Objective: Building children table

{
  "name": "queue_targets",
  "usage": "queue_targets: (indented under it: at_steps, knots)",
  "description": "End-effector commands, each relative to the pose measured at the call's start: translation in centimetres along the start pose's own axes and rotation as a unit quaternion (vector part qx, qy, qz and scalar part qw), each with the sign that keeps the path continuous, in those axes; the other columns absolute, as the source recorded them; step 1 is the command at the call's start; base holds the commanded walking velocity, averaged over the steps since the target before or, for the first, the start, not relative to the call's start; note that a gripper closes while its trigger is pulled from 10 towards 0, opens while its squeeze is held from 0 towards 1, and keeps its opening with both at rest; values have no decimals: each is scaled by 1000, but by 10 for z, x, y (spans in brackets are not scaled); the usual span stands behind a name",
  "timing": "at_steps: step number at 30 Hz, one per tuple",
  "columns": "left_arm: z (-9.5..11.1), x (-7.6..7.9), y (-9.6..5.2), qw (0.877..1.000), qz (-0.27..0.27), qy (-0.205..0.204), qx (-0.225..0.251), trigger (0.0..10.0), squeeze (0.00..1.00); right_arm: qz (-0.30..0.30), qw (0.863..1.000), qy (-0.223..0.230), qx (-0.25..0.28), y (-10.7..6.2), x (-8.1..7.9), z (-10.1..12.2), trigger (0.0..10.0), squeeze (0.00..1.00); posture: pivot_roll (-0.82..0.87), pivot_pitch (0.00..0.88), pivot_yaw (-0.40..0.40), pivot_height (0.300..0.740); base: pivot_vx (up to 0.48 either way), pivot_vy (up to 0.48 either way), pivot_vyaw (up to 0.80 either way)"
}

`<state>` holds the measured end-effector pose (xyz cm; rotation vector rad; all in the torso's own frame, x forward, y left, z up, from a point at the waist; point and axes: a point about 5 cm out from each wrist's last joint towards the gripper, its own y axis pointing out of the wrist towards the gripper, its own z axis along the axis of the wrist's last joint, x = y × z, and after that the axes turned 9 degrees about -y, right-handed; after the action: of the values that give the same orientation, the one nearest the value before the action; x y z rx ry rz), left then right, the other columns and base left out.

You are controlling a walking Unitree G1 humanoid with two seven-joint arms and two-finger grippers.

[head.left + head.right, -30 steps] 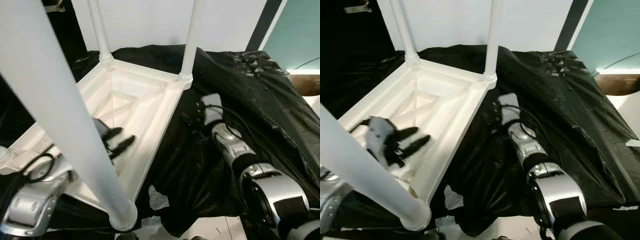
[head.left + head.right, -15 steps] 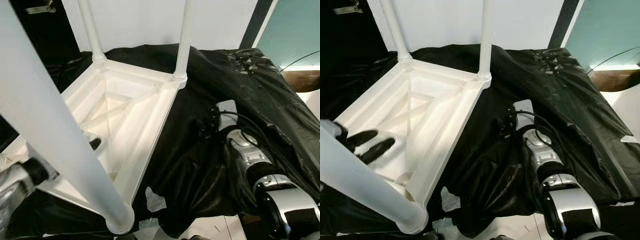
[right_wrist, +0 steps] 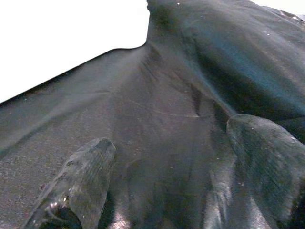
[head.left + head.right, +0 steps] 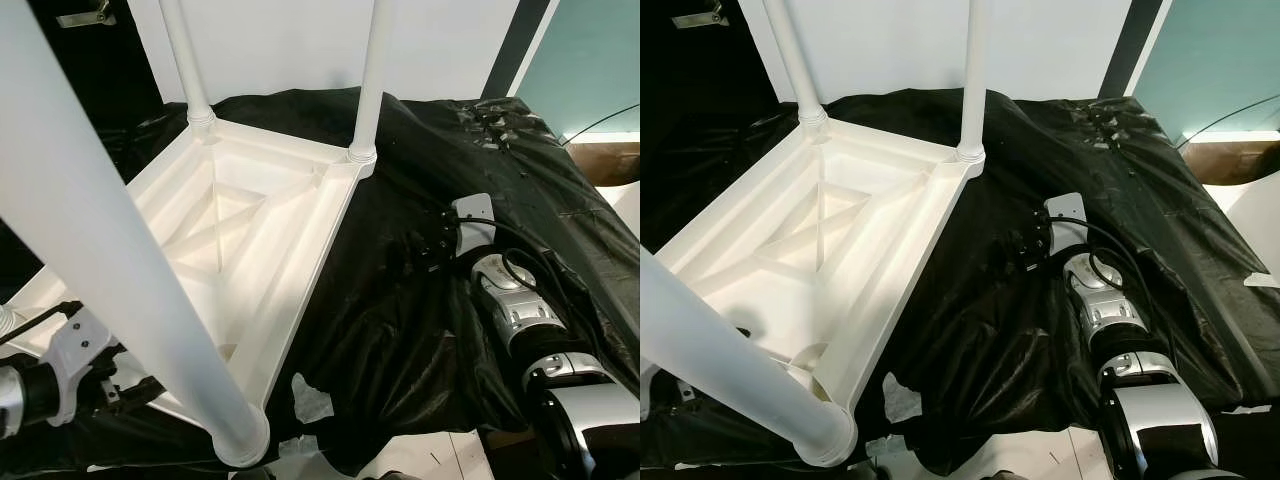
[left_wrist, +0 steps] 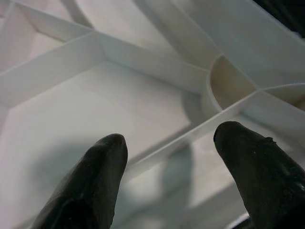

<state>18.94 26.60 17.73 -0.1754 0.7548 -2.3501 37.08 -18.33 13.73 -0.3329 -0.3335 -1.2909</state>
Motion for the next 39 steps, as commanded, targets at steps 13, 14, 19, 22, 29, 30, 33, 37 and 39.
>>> queue_targets:
  at_steps: [13,14,19,22,29,30,33,37,39]
  knots:
    - [-10,-22,16,996,24,67,-56,10000,0,143,982,50,111,-26,-32,20,10000,0,141,83,-34,740,0,0,0]
    - [-10,-24,18,996,27,65,-57,10000,0,152,980,57,115,-29,-34,21,10000,0,139,82,-34,740,0,0,0]
    - [-15,-31,22,989,30,100,-101,10000,0,180,971,81,136,-41,-44,28,10000,0,127,87,-22,740,0,0,0]
    - [-16,-33,23,988,30,108,-111,10000,0,184,970,84,139,-43,-46,29,10000,0,125,88,-18,740,0,0,0]
    - [-18,-35,32,982,16,124,-143,4549,0,197,965,98,139,-55,-61,31,10000,0,120,91,-8,740,0,0,0]
    - [-18,-36,34,983,12,113,-142,0,0,200,965,99,140,-56,-64,33,10000,0,117,91,-8,740,0,0,0]
    - [-19,-37,36,984,10,105,-140,0,0,203,964,101,139,-58,-65,35,10000,0,117,91,-8,740,0,0,0]
    - [-20,-33,40,988,-3,84,-126,0,0,199,964,104,143,-59,-64,42,10000,0,116,98,-6,740,0,0,0]
    - [-19,-30,43,992,-1,69,-110,0,0,195,964,107,147,-60,-63,45,10000,0,115,99,-3,740,0,0,0]
